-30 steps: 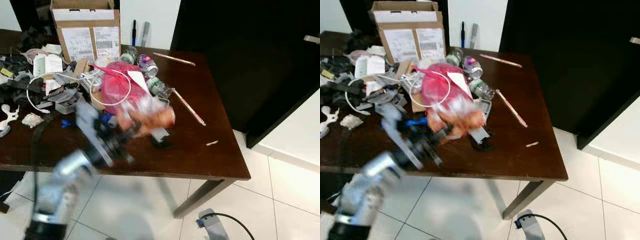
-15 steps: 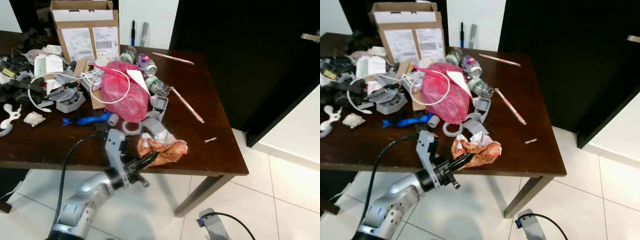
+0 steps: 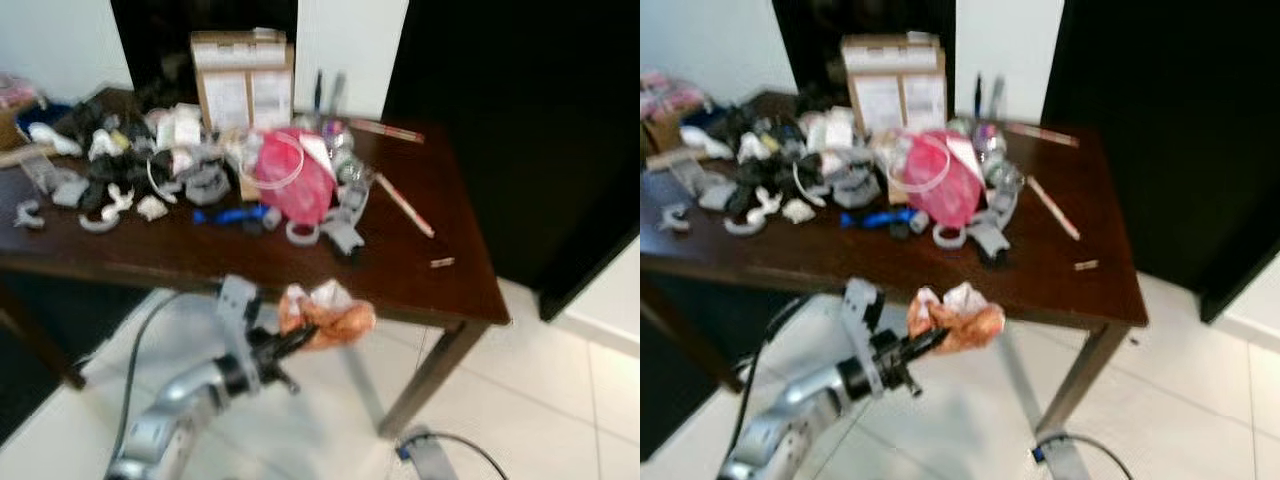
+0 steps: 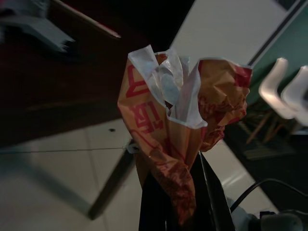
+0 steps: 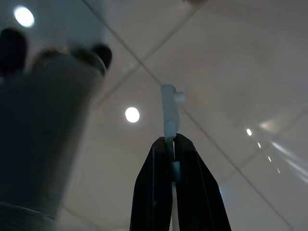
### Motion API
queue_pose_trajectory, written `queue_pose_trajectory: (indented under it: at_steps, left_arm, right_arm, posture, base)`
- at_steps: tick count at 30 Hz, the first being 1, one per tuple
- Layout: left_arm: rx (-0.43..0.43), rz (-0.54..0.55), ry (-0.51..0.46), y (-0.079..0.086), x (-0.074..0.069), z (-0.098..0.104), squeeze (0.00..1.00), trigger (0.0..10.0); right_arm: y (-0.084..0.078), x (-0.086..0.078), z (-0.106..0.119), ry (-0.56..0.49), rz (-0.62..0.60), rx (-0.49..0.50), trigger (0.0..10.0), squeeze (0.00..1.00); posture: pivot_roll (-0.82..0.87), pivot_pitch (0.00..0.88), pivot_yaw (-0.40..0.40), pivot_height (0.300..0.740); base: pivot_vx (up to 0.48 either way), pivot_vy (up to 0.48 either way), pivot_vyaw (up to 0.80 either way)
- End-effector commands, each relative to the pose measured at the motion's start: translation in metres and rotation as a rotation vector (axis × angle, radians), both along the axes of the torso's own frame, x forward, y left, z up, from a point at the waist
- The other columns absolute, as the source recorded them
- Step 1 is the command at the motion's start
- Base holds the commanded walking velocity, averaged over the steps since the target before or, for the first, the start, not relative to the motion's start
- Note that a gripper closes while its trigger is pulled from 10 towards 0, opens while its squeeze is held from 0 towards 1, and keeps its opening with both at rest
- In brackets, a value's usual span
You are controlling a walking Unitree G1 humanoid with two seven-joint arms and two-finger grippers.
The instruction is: Picking trash to rubbish bin
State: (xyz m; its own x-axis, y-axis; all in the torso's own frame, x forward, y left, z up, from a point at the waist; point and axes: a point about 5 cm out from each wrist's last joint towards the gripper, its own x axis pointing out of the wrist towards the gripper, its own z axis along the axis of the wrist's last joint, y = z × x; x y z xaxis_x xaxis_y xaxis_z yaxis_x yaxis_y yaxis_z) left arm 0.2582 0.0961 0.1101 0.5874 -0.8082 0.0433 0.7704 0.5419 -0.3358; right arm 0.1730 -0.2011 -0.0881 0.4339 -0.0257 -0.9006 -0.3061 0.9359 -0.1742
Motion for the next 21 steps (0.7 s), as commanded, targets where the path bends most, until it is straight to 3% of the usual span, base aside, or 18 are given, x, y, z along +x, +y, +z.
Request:
queue_pose_trajectory:
  at_steps: [1, 11, 14, 17, 20, 21]
  left_arm:
    - [0.017, 0.012, 0.04, 0.003, -0.002, -0.012, 0.0, 10.0]
    - [0.072, 0.061, 0.145, 0.018, -0.003, -0.044, 0.0, 10.0]
    - [0.09, 0.088, 0.2, 0.028, -0.005, -0.059, 0.0, 10.0]
    - [0.12, 0.151, 0.279, 0.044, -0.009, -0.081, 0.0, 10.0]
    - [0.127, 0.169, 0.294, 0.048, -0.01, -0.086, 0.0, 10.0]
    - [0.148, 0.226, 0.327, 0.057, -0.01, -0.095, 0.0, 10.0]
  right_arm:
    - [0.0, -0.011, -0.005, 0.036, -0.014, -0.001, 10.0, 0.0]
    - [-0.001, -0.011, -0.005, 0.036, -0.016, -0.004, 10.0, 0.0]
    - [-0.002, -0.011, -0.005, 0.037, -0.019, -0.003, 10.0, 0.0]
    - [-0.002, -0.012, -0.005, 0.043, -0.016, -0.009, 10.0, 0.0]
    - [-0.002, -0.012, -0.005, 0.044, -0.018, -0.01, 10.0, 0.0]
    - [-0.002, -0.012, -0.005, 0.045, -0.019, -0.01, 10.0, 0.0]
  posture:
    - [0.18, 0.093, -0.09, 0.74]
    - [0.18, 0.09, -0.089, 0.74]
    - [0.18, 0.086, -0.085, 0.74]
    - [0.17, 0.088, -0.083, 0.74]
    - [0.17, 0.088, -0.082, 0.74]
    - [0.17, 0.087, -0.081, 0.74]
  base:
    - [-0.356, 0.0, 0.0]
    - [-0.347, 0.0, 0.0]
    - [0.0, 0.0, 0.0]
    - [0.0, 0.0, -0.58]
    - [0.0, 0.0, -0.79]
    - [0.0, 0.0, -0.8]
